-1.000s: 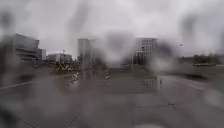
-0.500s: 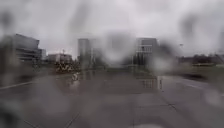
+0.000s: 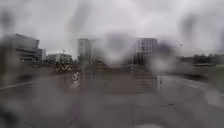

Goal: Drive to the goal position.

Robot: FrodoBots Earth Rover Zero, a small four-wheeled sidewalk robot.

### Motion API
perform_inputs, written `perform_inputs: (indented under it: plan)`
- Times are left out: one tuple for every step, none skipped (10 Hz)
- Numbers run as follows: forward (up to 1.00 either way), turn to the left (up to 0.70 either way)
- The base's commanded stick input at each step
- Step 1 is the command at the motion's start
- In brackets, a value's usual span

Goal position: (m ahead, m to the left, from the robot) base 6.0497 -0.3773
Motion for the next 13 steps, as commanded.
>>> perform_inputs:
  plan:
    - [0.07, 0.01]
    - [0.07, 0.01]
    - [0.06, 0.0]
    - [0.06, 0.0]
    - [0.06, 0.0]
    - [0.07, 0.01]
    - [0.06, 0.0]
    - [0.07, 0.01]
    - [0.07, 0.0]
    - [0.06, 0.01]
    - [0.07, 0.0]
    - [0.07, 0.0]
    - [0.07, 0.01]
